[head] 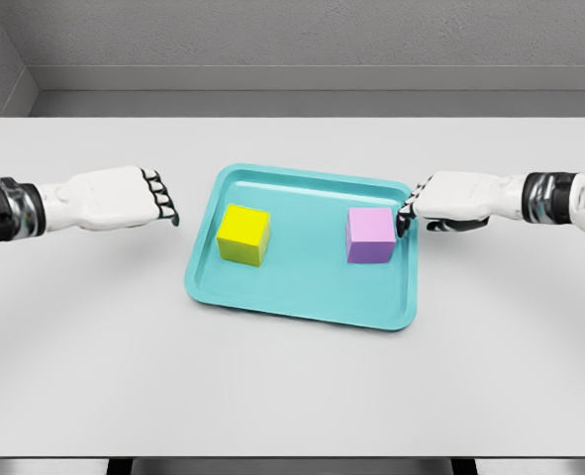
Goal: Push two cubes
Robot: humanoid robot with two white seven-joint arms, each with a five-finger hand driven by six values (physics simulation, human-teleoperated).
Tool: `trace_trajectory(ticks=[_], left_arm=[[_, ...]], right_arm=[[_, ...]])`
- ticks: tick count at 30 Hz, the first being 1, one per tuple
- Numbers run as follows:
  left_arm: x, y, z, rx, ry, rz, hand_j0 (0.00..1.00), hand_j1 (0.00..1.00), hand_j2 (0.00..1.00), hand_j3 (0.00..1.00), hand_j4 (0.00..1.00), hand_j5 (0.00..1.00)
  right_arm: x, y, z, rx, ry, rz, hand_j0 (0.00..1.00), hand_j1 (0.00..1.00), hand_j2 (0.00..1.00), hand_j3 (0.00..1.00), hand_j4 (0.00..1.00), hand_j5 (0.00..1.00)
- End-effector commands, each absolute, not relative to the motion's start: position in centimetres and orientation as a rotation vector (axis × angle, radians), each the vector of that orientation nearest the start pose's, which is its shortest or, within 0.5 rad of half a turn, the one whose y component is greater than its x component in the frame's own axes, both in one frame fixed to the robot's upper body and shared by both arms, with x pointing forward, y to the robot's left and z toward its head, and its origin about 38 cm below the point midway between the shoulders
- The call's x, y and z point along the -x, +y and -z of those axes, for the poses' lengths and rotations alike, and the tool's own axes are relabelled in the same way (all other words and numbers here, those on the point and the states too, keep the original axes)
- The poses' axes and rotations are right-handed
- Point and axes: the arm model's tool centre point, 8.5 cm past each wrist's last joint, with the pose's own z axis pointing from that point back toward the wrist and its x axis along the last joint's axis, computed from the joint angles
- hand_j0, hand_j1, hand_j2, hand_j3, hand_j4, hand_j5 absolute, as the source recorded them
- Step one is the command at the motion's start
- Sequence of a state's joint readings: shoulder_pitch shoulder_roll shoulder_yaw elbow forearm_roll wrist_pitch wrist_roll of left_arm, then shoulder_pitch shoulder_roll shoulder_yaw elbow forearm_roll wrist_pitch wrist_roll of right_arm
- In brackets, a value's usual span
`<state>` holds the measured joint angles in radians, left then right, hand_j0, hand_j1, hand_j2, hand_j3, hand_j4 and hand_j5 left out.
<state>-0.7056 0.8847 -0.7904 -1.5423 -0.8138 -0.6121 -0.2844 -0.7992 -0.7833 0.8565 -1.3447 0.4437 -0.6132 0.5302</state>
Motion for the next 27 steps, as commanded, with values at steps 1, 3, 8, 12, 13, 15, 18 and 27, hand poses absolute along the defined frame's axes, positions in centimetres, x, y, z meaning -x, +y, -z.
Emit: trace_trajectory(ticks=[1, 3, 8, 12, 13, 15, 18, 27], left_arm=[[-42.3, 27.7, -20.2, 0.818, 1.548, -2.909, 0.68, 0.68, 0.68, 0.68, 0.68, 0.68], [-42.4, 27.2, -20.1, 0.804, 1.544, -2.912, 0.68, 0.68, 0.68, 0.68, 0.68, 0.68], [-42.6, 26.1, -20.2, 0.793, 1.566, -2.889, 0.68, 0.68, 0.68, 0.68, 0.68, 0.68], [-42.6, 25.8, -20.0, 0.782, 1.556, -2.899, 0.69, 0.69, 0.69, 0.69, 0.69, 0.69], [-42.6, 25.8, -20.0, 0.782, 1.556, -2.899, 0.69, 0.69, 0.69, 0.69, 0.69, 0.69], [-42.6, 25.8, -20.0, 0.780, 1.552, -2.902, 0.69, 0.69, 0.69, 0.69, 0.69, 0.69], [-42.6, 25.2, -19.9, 0.768, 1.560, -2.894, 0.69, 0.69, 0.69, 0.69, 0.69, 0.69], [-42.5, 24.1, -20.1, 0.749, 1.576, -2.870, 0.69, 0.69, 0.69, 0.69, 0.69, 0.69]], right_arm=[[-44.9, -27.2, -19.5, 0.340, -1.280, -2.278, 0.58, 0.58, 0.58, 0.58, 0.58, 0.58], [-44.8, -27.1, -19.5, 0.339, -1.282, -2.280, 0.58, 0.58, 0.58, 0.58, 0.58, 0.58], [-44.8, -27.0, -19.5, 0.337, -1.283, -2.280, 0.58, 0.58, 0.58, 0.58, 0.58, 0.58], [-44.8, -26.4, -19.2, 0.328, -1.293, -2.284, 0.58, 0.58, 0.58, 0.58, 0.58, 0.58], [-44.8, -26.3, -19.2, 0.329, -1.292, -2.287, 0.58, 0.58, 0.58, 0.58, 0.58, 0.58], [-44.9, -26.1, -19.3, 0.327, -1.299, -2.288, 0.58, 0.58, 0.58, 0.58, 0.58, 0.58], [-44.9, -25.4, -19.1, 0.314, -1.307, -2.292, 0.58, 0.58, 0.58, 0.58, 0.58, 0.58], [-45.0, -24.6, -19.0, 0.303, -1.323, -2.294, 0.58, 0.58, 0.58, 0.58, 0.58, 0.58]])
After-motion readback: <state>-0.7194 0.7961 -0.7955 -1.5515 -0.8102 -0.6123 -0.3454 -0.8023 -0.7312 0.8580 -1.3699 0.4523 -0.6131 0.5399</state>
